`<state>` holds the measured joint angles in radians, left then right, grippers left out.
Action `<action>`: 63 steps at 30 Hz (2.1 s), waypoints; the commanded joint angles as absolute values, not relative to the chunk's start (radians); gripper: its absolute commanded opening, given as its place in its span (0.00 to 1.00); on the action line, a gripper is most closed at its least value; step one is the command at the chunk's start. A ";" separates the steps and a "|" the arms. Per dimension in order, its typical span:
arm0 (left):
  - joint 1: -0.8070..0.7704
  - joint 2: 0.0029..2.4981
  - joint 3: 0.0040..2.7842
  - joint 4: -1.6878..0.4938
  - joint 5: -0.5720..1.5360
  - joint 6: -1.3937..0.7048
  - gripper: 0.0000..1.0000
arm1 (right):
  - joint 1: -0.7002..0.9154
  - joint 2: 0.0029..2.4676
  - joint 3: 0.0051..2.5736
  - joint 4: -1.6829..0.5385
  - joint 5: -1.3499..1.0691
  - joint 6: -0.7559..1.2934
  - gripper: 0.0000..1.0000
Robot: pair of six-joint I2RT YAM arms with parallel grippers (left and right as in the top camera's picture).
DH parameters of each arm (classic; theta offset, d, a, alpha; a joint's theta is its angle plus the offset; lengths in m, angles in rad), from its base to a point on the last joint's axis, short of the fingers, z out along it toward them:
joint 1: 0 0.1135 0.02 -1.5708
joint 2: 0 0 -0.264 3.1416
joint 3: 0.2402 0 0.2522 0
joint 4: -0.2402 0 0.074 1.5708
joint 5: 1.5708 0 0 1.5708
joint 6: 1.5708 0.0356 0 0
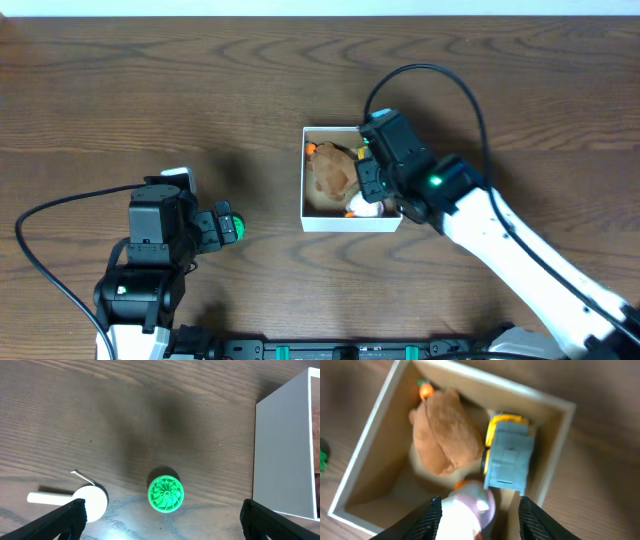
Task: Pack container
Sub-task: 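Open the right gripper and retract it to the right side, then lower the left gripper onto the green round toy and grasp it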
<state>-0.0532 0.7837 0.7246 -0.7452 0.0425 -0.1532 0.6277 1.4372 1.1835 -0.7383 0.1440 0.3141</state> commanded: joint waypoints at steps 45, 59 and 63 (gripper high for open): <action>-0.052 1.446 0.798 -0.716 0.138 -0.201 0.98 | -0.136 1.296 1.174 -1.051 0.186 0.383 0.91; -0.052 1.570 0.787 -0.698 0.138 -0.201 0.98 | -0.146 1.344 1.174 -1.056 0.186 0.376 0.92; -0.052 1.577 0.787 -0.690 0.137 -0.201 0.96 | -0.146 1.344 1.174 -1.063 0.186 0.368 0.92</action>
<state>-0.0532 1.5681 0.7925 -0.6945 0.1501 -0.1898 -0.1364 1.3392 1.1816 -1.0592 0.1810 0.3855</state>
